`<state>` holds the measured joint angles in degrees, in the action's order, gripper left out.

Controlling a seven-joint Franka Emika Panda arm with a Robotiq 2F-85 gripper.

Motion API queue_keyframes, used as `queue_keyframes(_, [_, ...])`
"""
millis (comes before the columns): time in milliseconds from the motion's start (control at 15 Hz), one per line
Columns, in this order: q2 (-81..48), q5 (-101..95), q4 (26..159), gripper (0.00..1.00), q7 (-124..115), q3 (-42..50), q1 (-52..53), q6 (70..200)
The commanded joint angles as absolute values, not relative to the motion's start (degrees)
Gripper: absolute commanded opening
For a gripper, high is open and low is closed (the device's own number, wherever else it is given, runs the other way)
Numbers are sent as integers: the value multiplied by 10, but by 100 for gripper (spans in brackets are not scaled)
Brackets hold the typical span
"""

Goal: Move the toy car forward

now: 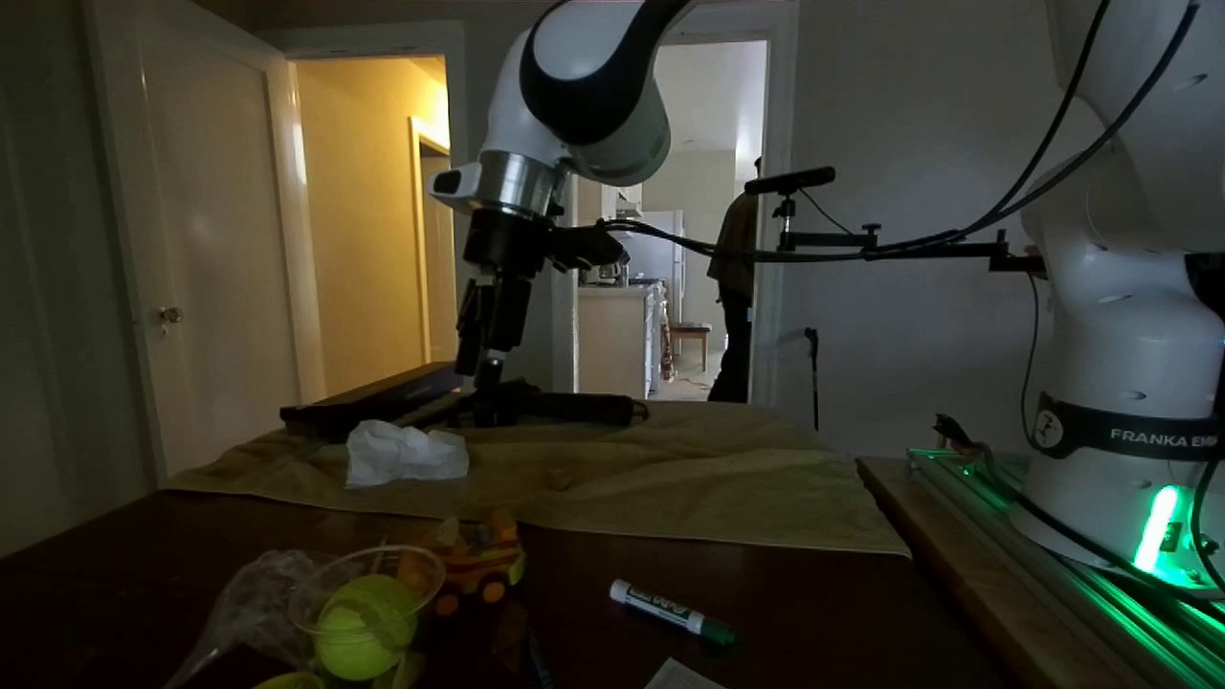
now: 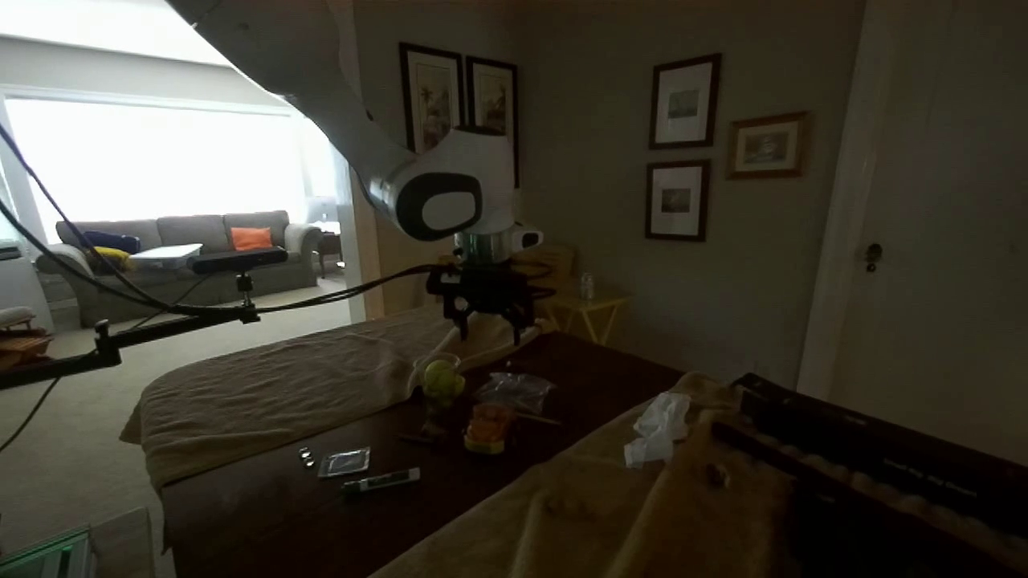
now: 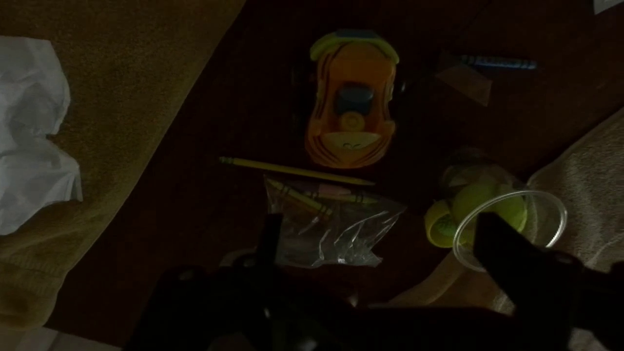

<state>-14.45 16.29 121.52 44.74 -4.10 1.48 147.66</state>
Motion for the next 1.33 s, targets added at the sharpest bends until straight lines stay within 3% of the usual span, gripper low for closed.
queue_keyframes(0, [-156,155,1238,100,402,-69,16,1494])
queue_keyframes(533, [-198,120,1266,100,333,-85,14,1481])
queue_keyframes(1267, [-220,-61,1241,100,221,-14,19,1449])
